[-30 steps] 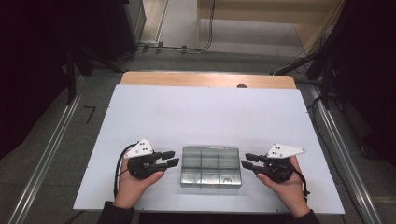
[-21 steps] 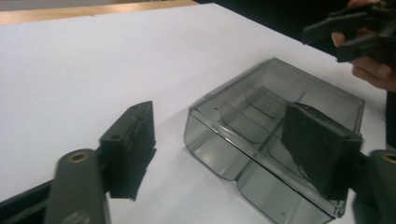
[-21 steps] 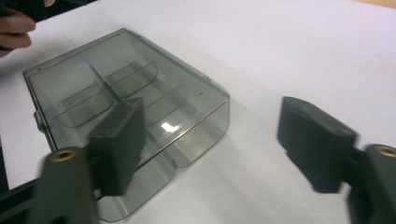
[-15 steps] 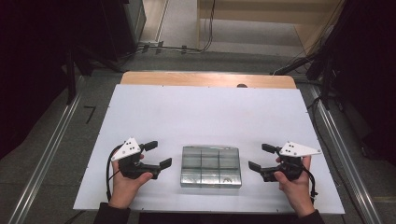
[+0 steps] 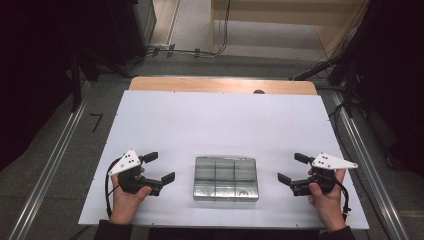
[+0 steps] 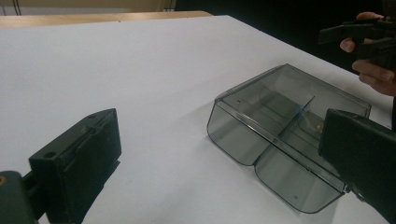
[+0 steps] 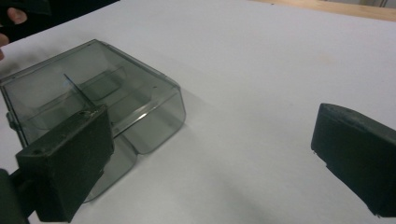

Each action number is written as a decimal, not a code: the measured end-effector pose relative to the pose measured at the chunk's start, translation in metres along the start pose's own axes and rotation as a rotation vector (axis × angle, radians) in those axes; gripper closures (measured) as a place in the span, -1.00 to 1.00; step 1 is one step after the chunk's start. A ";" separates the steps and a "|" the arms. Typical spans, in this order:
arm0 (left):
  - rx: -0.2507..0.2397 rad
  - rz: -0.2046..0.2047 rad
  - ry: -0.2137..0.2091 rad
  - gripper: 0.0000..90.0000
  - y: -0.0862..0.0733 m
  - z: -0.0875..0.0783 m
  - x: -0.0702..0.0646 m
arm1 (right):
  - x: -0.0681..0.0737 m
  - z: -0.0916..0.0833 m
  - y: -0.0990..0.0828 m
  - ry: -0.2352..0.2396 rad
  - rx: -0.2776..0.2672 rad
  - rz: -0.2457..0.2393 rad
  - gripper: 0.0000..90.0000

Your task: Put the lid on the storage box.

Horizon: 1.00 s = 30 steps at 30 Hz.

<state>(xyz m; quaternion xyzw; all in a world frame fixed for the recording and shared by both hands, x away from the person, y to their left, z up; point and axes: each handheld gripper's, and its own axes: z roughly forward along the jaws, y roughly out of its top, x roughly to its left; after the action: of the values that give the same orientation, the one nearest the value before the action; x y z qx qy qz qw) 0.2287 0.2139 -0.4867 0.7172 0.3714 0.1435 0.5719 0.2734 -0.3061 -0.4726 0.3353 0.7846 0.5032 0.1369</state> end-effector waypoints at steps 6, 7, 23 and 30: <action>0.004 -0.009 0.015 -1.00 -0.005 -0.006 0.006 | -0.010 -0.007 -0.008 -0.030 -0.001 0.010 -1.00; 0.004 -0.010 0.021 -1.00 -0.006 -0.007 0.007 | -0.011 -0.007 -0.009 -0.035 -0.001 0.012 -1.00; -0.008 -0.039 0.066 -1.00 -0.017 -0.026 0.027 | -0.036 -0.023 -0.029 -0.089 0.008 0.033 -1.00; -0.018 -0.042 0.074 -1.00 -0.020 -0.029 0.031 | -0.042 -0.025 -0.033 -0.092 -0.003 0.048 -1.00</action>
<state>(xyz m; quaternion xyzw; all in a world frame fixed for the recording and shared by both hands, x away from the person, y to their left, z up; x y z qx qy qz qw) 0.2243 0.2570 -0.5031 0.6982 0.4061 0.1612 0.5671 0.2776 -0.3605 -0.4958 0.3766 0.7683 0.4917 0.1613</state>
